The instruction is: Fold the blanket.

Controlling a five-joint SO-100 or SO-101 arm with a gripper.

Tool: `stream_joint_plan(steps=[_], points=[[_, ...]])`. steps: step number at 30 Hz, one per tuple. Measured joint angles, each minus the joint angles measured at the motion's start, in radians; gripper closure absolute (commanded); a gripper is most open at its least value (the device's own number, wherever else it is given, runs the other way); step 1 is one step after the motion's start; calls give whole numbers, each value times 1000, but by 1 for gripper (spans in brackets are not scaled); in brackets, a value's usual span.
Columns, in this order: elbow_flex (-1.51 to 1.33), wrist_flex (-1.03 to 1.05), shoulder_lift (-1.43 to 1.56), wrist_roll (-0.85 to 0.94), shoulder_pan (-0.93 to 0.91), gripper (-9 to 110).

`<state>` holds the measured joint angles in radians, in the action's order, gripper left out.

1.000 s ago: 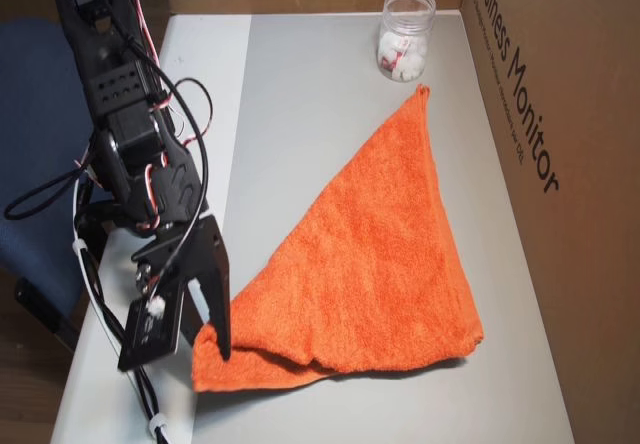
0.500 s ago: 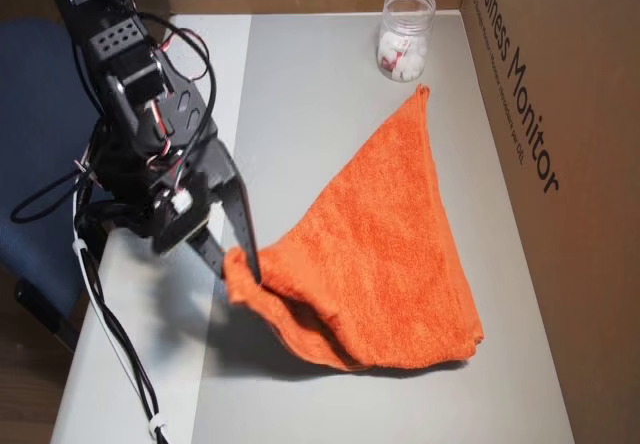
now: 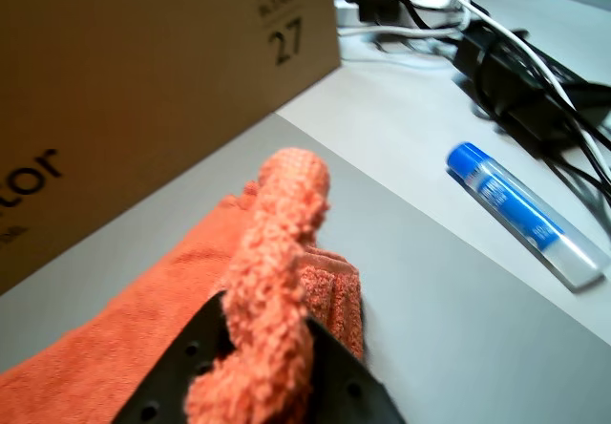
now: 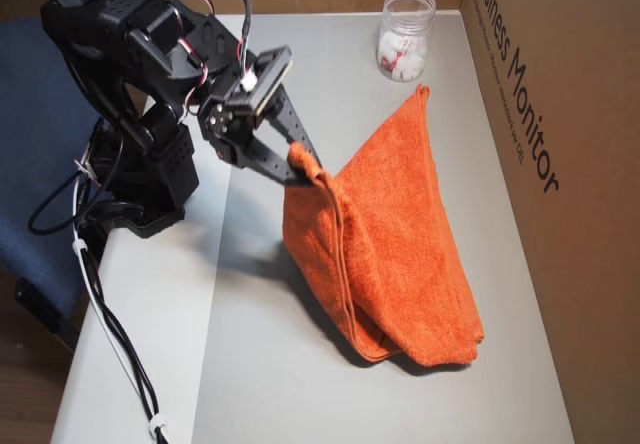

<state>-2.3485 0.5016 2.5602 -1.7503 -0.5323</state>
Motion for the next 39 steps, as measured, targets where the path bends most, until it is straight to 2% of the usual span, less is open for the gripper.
stream_joint_plan(steps=[24,39], points=[[637,0,-600,6,298,102],[739,0,-825,235,551,102]])
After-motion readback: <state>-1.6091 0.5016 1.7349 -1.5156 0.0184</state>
